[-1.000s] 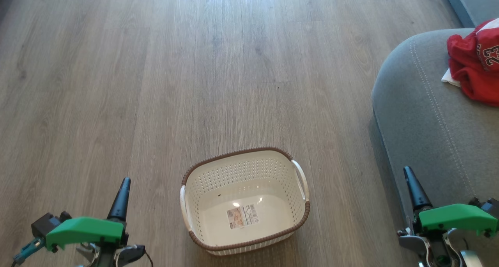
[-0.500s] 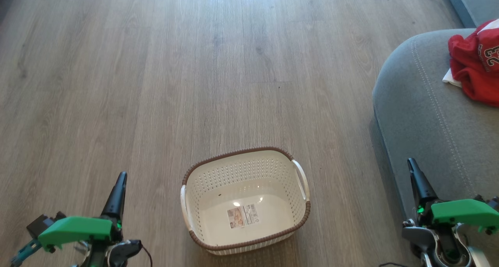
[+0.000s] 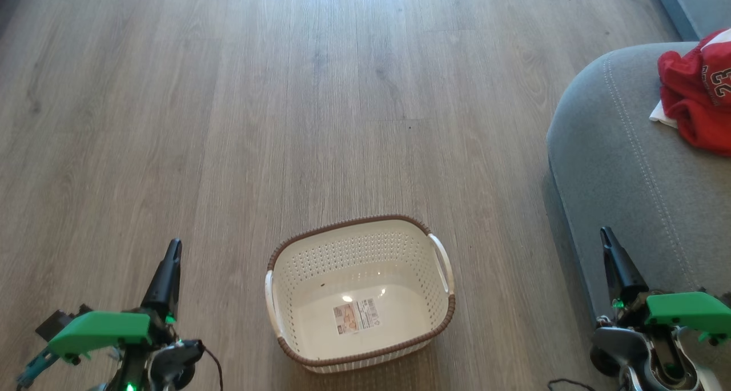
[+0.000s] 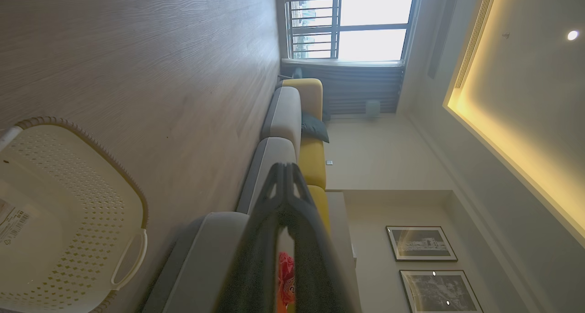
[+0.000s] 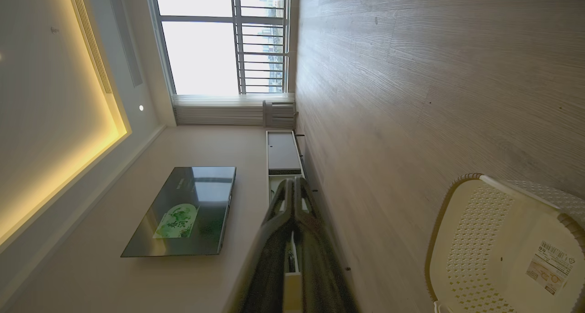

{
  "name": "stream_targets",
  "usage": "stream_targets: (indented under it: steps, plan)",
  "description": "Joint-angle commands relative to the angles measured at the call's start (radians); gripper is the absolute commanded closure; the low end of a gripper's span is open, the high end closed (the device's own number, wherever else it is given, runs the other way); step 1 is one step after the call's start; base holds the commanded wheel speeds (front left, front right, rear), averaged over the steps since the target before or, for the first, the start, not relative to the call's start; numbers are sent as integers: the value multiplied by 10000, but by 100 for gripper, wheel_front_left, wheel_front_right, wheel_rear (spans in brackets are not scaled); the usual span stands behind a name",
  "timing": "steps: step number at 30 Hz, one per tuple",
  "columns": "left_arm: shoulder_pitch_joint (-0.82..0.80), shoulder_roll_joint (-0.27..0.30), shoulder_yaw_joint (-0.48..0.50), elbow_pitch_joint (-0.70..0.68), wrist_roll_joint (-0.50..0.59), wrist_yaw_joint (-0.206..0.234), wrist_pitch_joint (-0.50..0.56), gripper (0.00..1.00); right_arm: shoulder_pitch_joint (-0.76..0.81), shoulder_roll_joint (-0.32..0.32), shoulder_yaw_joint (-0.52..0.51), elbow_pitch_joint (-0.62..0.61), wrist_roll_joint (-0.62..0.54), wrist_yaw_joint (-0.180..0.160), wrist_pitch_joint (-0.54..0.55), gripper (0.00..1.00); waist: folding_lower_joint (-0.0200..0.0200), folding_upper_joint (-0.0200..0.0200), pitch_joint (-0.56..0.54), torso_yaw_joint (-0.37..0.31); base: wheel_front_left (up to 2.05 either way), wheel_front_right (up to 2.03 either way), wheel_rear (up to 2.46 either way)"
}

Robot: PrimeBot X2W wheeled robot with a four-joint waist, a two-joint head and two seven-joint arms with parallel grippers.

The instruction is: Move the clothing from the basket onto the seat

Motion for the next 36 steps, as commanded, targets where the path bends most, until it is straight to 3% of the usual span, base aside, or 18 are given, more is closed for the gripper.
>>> stream_targets:
  steps: [1, 36]
  plan:
    - [-476, 74, 379, -332, -64, -94, 79, 100, -553, -39, 158, -393, 58, 0, 58, 100, 0, 0, 0, 0, 0, 0, 0]
    - [-476, 74, 377, -333, -65, -94, 78, 100, -553, -39, 159, -393, 59, 0, 58, 100, 0, 0, 0, 0, 0, 0, 0]
